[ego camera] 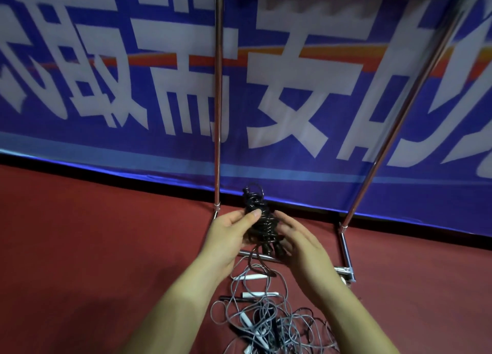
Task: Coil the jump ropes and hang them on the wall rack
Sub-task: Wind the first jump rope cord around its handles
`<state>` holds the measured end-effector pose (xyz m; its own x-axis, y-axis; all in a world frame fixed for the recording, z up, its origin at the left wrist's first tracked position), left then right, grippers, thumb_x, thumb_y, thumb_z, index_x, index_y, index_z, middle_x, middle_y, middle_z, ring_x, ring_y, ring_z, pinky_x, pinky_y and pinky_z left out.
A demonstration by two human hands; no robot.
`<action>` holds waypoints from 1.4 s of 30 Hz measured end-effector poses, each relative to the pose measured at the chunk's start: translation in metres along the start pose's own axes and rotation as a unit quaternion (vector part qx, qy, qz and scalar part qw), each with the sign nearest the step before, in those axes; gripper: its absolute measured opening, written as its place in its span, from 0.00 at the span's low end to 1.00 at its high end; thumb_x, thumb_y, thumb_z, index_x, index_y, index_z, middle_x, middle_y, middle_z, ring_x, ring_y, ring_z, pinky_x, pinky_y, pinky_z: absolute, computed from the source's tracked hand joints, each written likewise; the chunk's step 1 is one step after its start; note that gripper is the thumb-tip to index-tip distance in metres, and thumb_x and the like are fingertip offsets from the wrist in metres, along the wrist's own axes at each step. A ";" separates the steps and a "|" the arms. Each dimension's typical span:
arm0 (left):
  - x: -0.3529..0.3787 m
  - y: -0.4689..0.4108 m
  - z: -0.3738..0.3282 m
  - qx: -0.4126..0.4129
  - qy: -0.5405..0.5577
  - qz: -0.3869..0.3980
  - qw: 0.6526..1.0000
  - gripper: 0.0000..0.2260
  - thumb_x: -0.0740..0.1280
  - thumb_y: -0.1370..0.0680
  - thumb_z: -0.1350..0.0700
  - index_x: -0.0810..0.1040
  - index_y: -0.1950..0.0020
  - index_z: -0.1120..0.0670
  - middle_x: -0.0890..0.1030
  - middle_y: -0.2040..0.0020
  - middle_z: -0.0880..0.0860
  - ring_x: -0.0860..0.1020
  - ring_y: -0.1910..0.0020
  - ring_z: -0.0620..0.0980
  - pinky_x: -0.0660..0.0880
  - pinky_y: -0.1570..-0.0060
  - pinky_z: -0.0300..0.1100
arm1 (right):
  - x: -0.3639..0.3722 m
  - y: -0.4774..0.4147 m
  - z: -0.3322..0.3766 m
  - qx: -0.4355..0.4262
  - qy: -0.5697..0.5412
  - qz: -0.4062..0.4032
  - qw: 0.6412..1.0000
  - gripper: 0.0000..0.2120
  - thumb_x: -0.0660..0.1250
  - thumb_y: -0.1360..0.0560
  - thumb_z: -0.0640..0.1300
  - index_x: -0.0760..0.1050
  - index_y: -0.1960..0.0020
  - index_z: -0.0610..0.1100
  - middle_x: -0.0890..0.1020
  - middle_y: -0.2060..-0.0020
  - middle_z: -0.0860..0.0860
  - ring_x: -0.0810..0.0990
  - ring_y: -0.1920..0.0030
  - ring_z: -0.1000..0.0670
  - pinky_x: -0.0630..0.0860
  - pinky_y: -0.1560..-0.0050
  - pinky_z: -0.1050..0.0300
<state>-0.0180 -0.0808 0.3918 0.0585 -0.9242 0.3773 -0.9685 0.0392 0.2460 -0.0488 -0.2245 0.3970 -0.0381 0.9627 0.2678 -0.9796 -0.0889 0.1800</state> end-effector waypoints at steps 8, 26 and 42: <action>-0.018 -0.016 0.017 -0.023 -0.032 -0.064 0.997 0.07 0.70 0.21 0.59 0.83 0.49 0.63 0.86 0.57 0.58 0.84 0.62 0.51 0.79 0.66 0.40 | -0.008 0.019 -0.053 0.205 0.095 0.139 0.964 0.10 0.70 0.23 0.37 0.76 0.42 0.40 0.84 0.51 0.42 0.85 0.54 0.44 0.82 0.56 0.52; 0.006 -0.011 0.037 -0.078 -0.058 -0.022 0.995 0.07 0.66 0.21 0.56 0.73 0.53 0.59 0.75 0.69 0.63 0.67 0.80 0.52 0.62 0.81 0.35 | -0.005 0.002 -0.045 0.097 -0.102 0.100 0.985 0.12 0.55 0.18 0.42 0.67 0.59 0.43 0.80 0.61 0.38 0.75 0.72 0.46 0.73 0.70 0.55; 0.009 -0.009 0.036 -0.174 0.182 -0.053 0.966 0.06 0.66 0.22 0.59 0.72 0.58 0.58 0.74 0.67 0.55 0.81 0.68 0.55 0.83 0.56 0.53 | -0.016 -0.004 -0.083 0.218 -0.118 -0.039 0.968 0.13 0.63 0.18 0.47 0.71 0.61 0.48 0.63 0.74 0.55 0.60 0.77 0.57 0.59 0.78 0.65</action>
<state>-0.0172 -0.1026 0.3609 0.2961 -0.7374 0.6071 -0.8164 0.1345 0.5616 -0.0605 -0.2189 0.3138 0.1295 0.8903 0.4366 -0.7994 -0.1667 0.5772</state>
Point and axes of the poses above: each hand's wrist, its own y-axis away from the middle knuckle, its own x-axis out of the palm, z = x × y, the point moved 3 cm from there along -y, towards the middle knuckle
